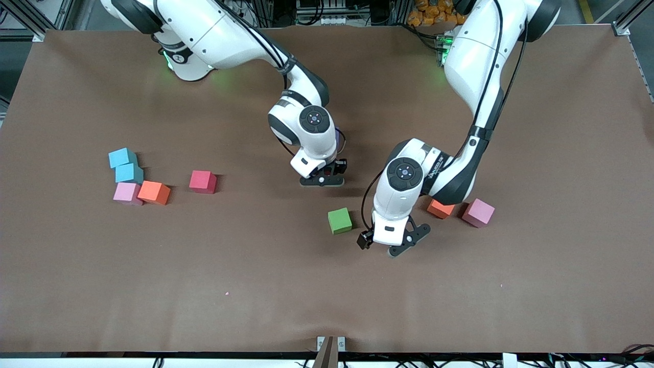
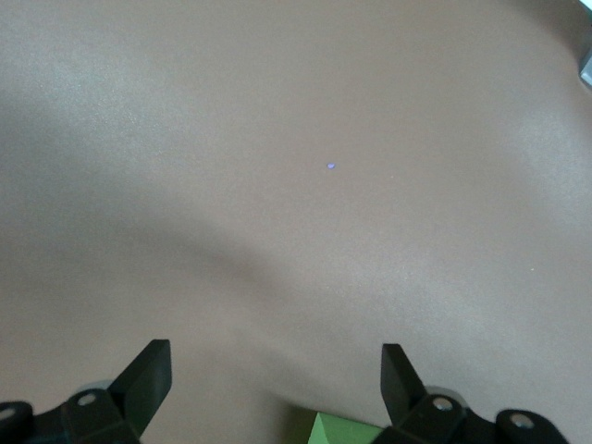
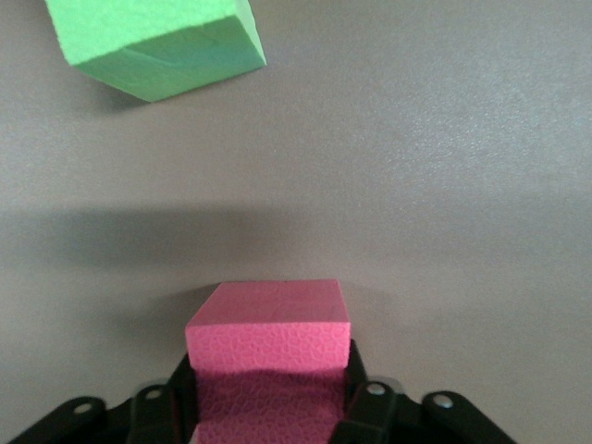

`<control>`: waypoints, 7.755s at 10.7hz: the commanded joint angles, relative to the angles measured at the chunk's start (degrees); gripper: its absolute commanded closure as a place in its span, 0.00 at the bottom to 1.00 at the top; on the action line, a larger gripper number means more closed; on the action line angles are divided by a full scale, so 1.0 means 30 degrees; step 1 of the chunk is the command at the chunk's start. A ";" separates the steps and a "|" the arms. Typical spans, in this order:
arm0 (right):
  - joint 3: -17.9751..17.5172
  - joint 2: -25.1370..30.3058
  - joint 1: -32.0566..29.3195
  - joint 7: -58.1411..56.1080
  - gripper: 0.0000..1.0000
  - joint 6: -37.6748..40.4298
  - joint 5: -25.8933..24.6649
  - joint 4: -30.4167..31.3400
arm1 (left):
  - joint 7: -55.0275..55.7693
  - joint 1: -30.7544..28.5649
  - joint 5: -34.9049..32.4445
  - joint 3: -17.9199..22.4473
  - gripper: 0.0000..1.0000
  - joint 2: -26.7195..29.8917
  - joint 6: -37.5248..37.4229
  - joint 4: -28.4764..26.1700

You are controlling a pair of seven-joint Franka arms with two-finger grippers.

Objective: Form number 2 with 11 blocks

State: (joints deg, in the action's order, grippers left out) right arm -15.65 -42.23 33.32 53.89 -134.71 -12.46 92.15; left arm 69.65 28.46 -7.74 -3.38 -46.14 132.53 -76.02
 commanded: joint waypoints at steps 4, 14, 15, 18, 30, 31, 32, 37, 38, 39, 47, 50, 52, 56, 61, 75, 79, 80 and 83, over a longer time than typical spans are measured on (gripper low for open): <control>0.0296 0.0393 0.0145 -0.0063 0.00 0.0343 -0.0067 -0.0396 | 0.0221 0.0065 0.0032 -0.0134 0.00 0.0234 -0.0259 -0.0207; -0.0028 0.8859 -0.6176 -1.1356 0.00 0.2278 -0.0008 0.7359 | -0.0599 0.2581 0.0121 -0.0077 0.00 -0.2282 0.0591 0.1607; -0.0027 0.9647 -0.7142 -1.3432 0.00 0.1348 -0.0008 0.8760 | -0.1121 0.2672 0.0121 -0.0076 0.00 -0.2460 0.0591 0.1638; -0.0115 1.0999 -0.9812 -2.1961 0.00 0.0489 0.0429 1.0733 | -0.1742 0.2820 0.0121 -0.0105 0.00 -0.2637 0.0591 0.1639; -0.0057 0.9508 -1.2278 -3.8882 0.00 -0.4459 0.2101 1.4250 | -0.2738 0.3142 0.0324 -0.0076 0.61 -0.2696 -0.0227 0.1463; -0.0057 0.9479 -1.2278 -3.8912 0.00 -0.5883 0.2101 1.4978 | -0.2622 0.3142 0.0674 -0.0076 0.69 -0.2609 -0.0462 0.1463; -0.0086 0.9334 -1.2278 -3.9434 0.00 -0.6275 0.2101 1.5130 | -0.2621 0.3055 0.0851 -0.0105 0.70 -0.2434 -0.1102 0.1492; -0.0057 0.8982 -1.2805 -4.0406 0.00 -0.7153 0.2101 1.5248 | 0.1875 0.3170 0.1762 -0.0105 0.70 -0.0736 -0.3042 0.1492; -0.0057 0.8952 -1.2864 -4.0377 0.00 -0.7099 0.2101 1.5249 | 0.3805 0.3229 0.1732 -0.0192 0.70 -0.0588 -0.3042 0.1492; -0.0057 0.8777 -1.2951 -4.0290 0.00 -0.7128 0.2101 1.5249 | 0.5304 0.3462 0.1703 -0.0251 0.70 -0.0413 -0.3071 0.1492; -0.0086 0.8570 -1.3274 -3.9966 0.63 -0.7363 0.2160 1.4986 | 1.6617 0.6481 0.1615 -0.0018 0.69 -0.0234 -0.3950 0.2016; -0.0086 0.8775 -1.3274 -4.0667 0.69 -0.6984 0.2131 1.4138 | 1.9315 0.6949 0.1615 -0.0017 0.69 -0.0352 -0.3834 0.2488; -0.0115 0.8834 -1.3245 -4.0699 0.69 -0.5524 0.2131 1.3319 | 2.0780 0.7360 0.1615 -0.0017 0.69 -0.0439 -0.3746 0.2488; -0.0116 0.8805 -1.3041 -4.0699 0.69 -0.3819 0.2160 1.1765 | 2.2834 0.7887 0.1615 0.0099 0.69 -0.0762 -0.3133 0.2518; -0.0027 0.8718 -1.3040 -4.1050 0.69 -0.3789 0.2131 1.1616 | 2.5035 0.9059 0.1615 0.1506 0.68 -0.1376 -0.2399 0.2518; -0.0028 0.8189 -1.2396 -4.0699 0.69 -0.3993 0.2189 1.1732 | 2.6822 0.9089 0.1644 0.1506 0.66 -0.2374 -0.1958 0.2372; -0.0057 0.8160 -1.2629 -4.0729 0.69 -0.3935 0.2160 1.1733 | 2.6852 0.9089 0.1703 0.1506 0.66 -0.2725 -0.1958 0.2401; -0.0057 0.8131 -1.2630 -4.0728 0.69 -0.3964 0.2189 1.1762 | 2.6852 0.9089 0.1703 0.1506 0.66 -0.2754 -0.1958 0.2372; -0.0057 0.8131 -1.2659 -4.0902 0.70 -0.3993 0.2189 1.1733 | 2.6852 0.9089 0.1732 0.1506 0.66 -0.2930 -0.1958 0.2371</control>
State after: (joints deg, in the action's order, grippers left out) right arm -15.47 -18.03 -4.03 -67.87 -146.72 -6.95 127.23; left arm 148.96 55.23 -3.31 0.58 -54.57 126.33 -69.15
